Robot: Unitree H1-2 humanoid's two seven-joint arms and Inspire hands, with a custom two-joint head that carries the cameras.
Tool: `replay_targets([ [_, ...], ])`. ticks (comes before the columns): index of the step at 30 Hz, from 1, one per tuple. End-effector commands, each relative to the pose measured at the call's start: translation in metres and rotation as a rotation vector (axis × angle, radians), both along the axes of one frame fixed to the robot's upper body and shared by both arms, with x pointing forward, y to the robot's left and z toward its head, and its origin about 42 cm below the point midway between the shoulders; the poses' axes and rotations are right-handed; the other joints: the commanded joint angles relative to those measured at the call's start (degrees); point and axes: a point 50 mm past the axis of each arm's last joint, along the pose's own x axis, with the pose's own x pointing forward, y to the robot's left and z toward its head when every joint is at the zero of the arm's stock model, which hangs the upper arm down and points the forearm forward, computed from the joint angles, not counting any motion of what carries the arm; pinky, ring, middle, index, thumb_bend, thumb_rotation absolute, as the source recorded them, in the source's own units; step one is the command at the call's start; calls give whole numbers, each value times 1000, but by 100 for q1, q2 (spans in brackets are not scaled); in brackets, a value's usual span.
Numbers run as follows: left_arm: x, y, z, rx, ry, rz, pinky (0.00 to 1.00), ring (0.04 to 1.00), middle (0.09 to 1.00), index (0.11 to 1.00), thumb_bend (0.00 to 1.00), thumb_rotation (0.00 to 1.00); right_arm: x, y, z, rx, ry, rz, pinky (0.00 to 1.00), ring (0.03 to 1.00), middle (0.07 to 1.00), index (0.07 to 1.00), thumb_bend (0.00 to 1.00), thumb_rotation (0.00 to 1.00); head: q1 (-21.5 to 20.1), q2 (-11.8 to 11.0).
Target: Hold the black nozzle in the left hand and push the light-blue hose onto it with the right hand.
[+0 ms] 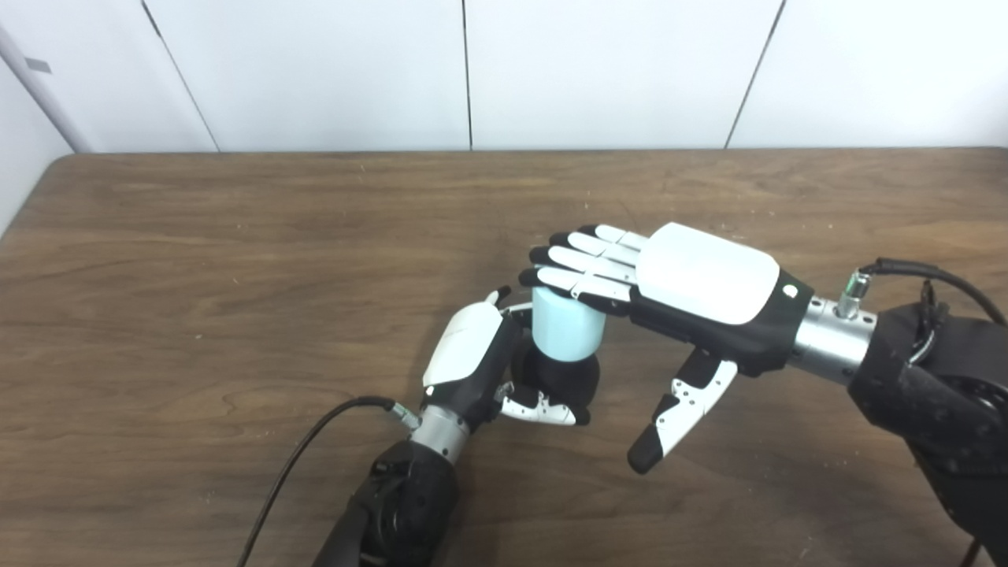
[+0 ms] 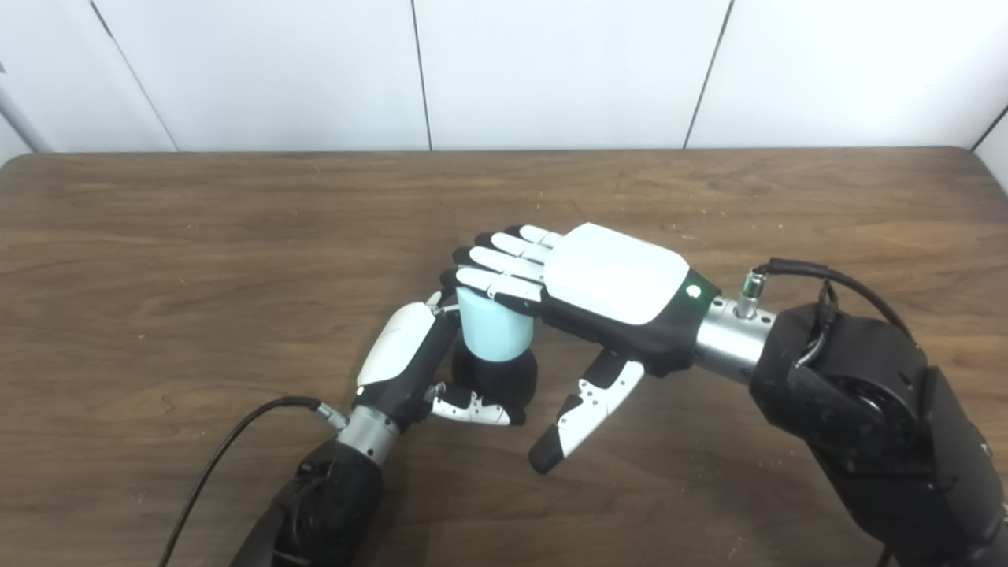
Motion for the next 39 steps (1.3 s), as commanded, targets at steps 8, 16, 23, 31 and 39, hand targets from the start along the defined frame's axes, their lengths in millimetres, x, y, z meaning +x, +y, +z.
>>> replay_targets([
  [8, -9, 10, -28, 79, 160, 17, 1000, 716, 499, 487, 521, 0, 1, -7, 3, -30, -15, -19, 1000, 1000, 996, 959, 753, 1000, -6, 19],
  [16, -10, 10, -28, 74, 167, 18, 1000, 717, 487, 498, 521, 0, -6, -6, -11, -31, 7, -13, 1000, 1000, 991, 954, 741, 1000, -27, 32],
  [23, -9, 13, -27, 74, 168, 16, 1000, 719, 480, 504, 521, 0, -7, -6, -18, -37, 37, -15, 1000, 1000, 992, 954, 746, 1000, -45, 49],
  [31, -9, 14, -26, 81, 165, 13, 1000, 720, 482, 503, 521, 0, -10, -6, -22, -29, 67, -19, 1000, 1000, 999, 964, 744, 1000, -62, 72],
  [39, -6, 15, -25, 84, 161, 11, 1000, 724, 481, 503, 521, 0, -9, -5, -24, -32, 69, -14, 1000, 1000, 1000, 965, 739, 1000, -64, 78],
])
